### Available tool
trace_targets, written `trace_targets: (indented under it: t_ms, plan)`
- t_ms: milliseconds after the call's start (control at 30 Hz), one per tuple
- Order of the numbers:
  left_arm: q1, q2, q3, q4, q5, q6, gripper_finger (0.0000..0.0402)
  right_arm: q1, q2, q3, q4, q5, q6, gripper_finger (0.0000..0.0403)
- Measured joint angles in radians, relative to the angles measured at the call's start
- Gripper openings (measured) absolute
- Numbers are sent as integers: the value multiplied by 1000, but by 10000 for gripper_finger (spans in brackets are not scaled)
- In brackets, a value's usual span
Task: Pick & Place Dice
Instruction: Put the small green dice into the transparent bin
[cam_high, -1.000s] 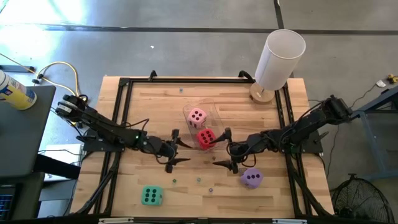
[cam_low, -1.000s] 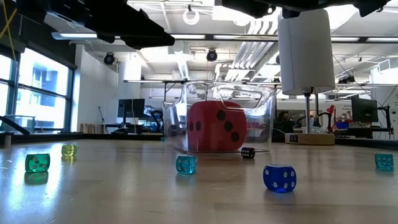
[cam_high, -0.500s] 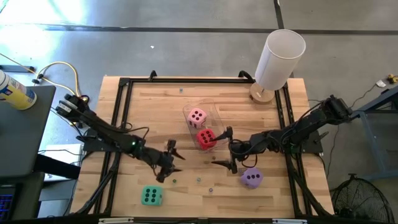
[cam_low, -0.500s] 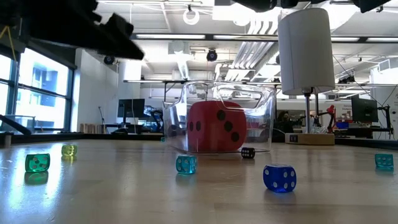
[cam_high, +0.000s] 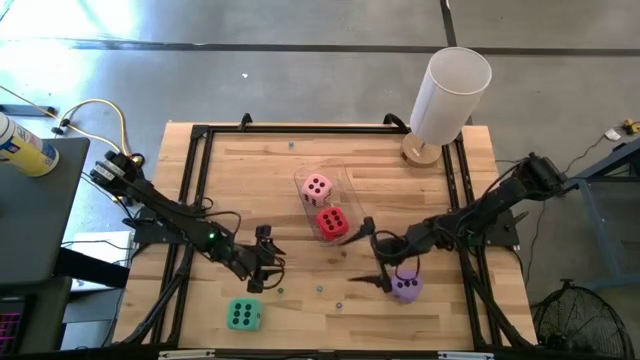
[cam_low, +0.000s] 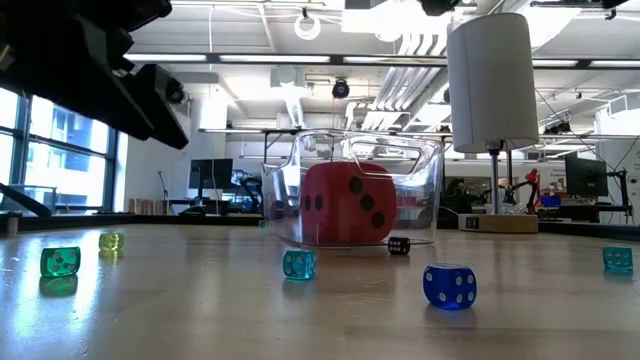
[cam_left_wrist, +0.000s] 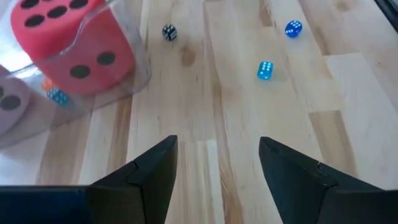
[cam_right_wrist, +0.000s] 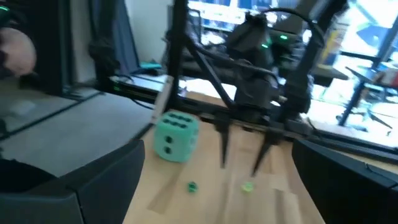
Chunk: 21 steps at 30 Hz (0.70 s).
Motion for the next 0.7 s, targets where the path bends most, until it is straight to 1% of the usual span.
trace_targets:
  t_ms: [167, 267, 333, 433, 567, 633, 700]
  plan:
    - [3, 0, 114, -192, -7, -76, 195, 60, 0, 0, 32, 0, -9, 400]
    - [5, -1, 158, -244, -7, -95, 186, 84, 0, 0, 67, 3, -26, 400]
    - [3, -1, 162, -262, 6, -121, 184, 95, 0, 0, 82, 3, -30, 400]
    - [2, -1, 162, -319, 57, -186, 183, 103, 0, 0, 108, 4, -51, 400]
    - [5, -1, 162, -456, 83, -278, 183, 99, 0, 0, 114, 7, -53, 400]
    - [25, -1, 162, -502, 99, -312, 183, 92, 0, 0, 118, 7, -53, 400]
    - [51, -1, 161, -530, 140, -319, 183, 87, 0, 0, 115, 6, -53, 400]
